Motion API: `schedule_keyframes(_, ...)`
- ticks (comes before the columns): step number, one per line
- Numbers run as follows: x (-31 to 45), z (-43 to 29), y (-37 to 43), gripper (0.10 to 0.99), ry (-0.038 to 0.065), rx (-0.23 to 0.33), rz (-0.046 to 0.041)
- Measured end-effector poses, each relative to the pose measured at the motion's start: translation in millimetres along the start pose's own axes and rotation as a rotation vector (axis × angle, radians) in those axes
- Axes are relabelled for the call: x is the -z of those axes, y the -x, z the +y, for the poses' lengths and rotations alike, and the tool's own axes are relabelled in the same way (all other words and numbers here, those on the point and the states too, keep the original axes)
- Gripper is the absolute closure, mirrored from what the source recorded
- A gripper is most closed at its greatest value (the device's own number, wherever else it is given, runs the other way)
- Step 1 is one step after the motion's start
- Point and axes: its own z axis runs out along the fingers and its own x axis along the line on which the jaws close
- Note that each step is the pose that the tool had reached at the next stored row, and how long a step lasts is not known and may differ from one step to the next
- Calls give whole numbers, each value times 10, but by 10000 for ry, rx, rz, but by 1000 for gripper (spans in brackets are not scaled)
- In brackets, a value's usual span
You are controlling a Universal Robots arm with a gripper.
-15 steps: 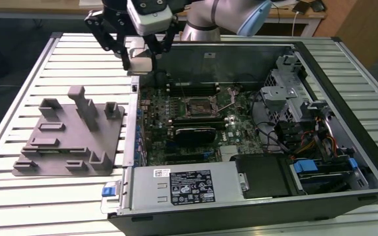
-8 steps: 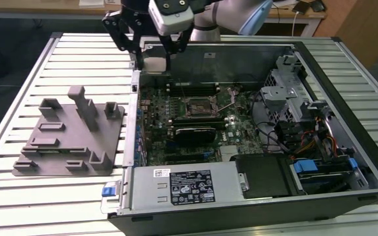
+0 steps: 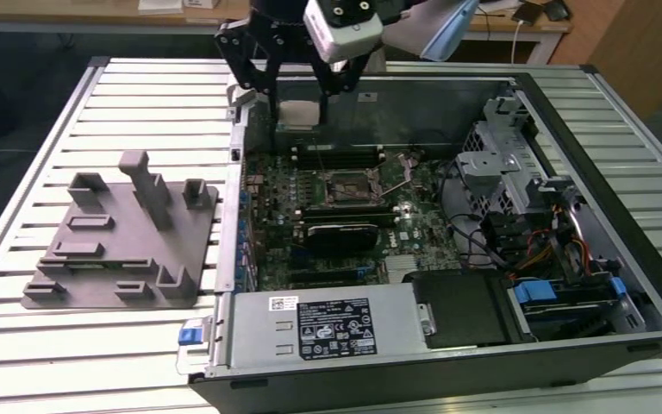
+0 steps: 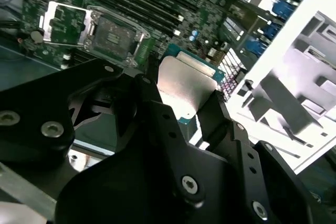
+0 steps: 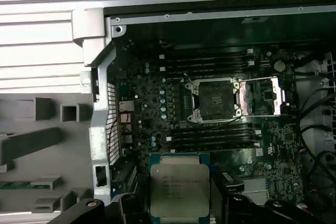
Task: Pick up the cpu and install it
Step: 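Pick up the cpu and move it towards the insertion slot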
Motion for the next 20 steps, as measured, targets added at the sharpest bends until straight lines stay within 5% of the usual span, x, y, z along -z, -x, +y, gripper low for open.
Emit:
schedule_keyframes(14,-9,38,541,545,-1,2,3)
schedule_keyframes(20,-11,43,613,545,0,0,3)
